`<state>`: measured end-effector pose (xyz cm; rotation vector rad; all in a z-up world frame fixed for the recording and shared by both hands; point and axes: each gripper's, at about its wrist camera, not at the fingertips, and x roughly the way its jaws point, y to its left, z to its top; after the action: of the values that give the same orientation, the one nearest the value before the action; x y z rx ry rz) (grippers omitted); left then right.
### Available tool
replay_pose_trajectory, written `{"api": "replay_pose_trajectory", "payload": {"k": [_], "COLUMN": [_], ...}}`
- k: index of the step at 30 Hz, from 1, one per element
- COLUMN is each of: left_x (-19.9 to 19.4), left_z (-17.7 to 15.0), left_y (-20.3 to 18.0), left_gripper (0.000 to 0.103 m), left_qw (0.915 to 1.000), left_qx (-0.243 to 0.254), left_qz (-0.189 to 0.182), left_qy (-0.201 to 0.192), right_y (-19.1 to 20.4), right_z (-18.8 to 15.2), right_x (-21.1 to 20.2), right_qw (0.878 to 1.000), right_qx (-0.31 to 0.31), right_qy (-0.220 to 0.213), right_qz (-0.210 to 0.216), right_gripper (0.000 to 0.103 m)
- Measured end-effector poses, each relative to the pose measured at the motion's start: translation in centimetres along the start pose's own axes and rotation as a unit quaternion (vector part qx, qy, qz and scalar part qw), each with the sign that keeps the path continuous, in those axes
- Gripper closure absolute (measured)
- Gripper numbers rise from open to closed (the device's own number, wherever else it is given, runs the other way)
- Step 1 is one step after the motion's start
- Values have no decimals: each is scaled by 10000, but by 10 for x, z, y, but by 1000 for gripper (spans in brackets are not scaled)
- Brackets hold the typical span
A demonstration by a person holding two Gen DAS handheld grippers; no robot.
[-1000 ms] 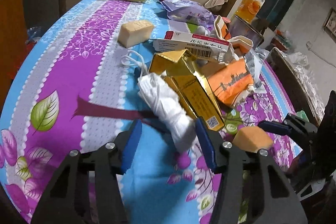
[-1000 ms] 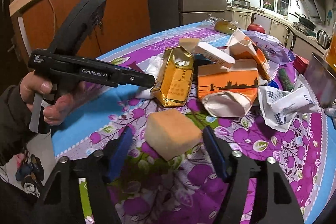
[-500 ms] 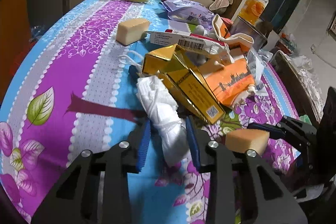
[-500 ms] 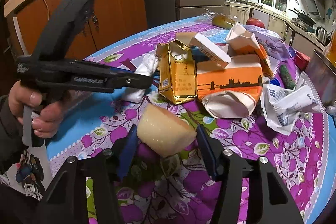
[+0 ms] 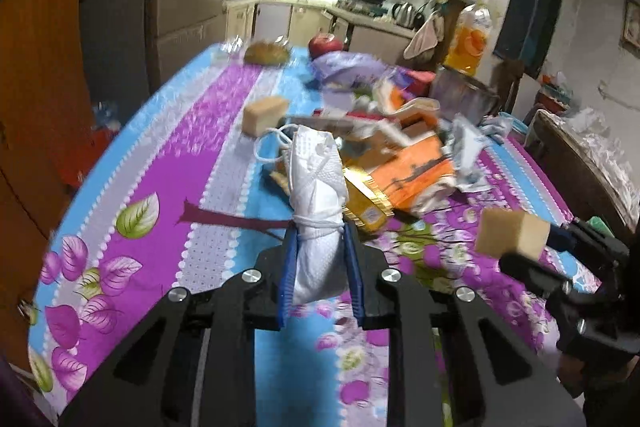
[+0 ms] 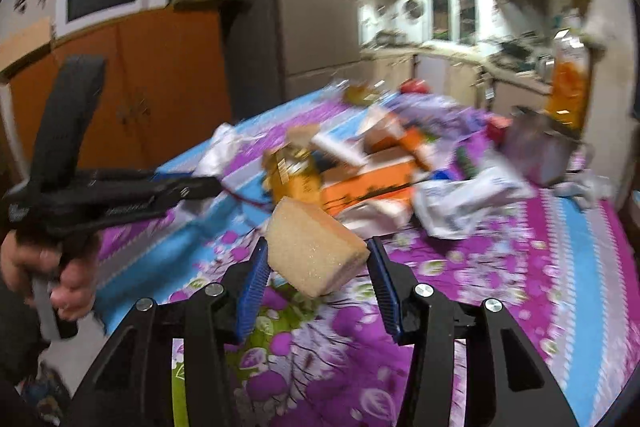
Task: Collect trash
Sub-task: 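Carry both items to the green bin and open both tools to drop them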
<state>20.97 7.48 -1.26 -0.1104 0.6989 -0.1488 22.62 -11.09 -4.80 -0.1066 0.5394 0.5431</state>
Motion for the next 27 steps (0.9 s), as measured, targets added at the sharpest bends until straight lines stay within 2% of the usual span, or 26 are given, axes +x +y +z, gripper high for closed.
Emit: {"api": "replay_pose_trajectory", "payload": {"k": [5,10,27], "left_x": [-22,-41,-46], "left_z": [0,4,7], "left_y": [-36,-77,-206], "left_gripper": [82,82,82], "left_qw": [9989,9954,9815], "left_qx": [298,580,1287], "left_qz": [-5,-72,-1001], "left_qy": [-369,-753,-999], "right_y": [-10,-32,-111], "right_z": [-3,-6,-28], "right_x": [-48,-92,-221], "right_qw": [9959,9872,9528], "right_qx": [143,451,928], "right_qy": [-516,-816,-1227], "right_qz": [-727,-1294,-2618], "right_gripper": [53,52,52]}}
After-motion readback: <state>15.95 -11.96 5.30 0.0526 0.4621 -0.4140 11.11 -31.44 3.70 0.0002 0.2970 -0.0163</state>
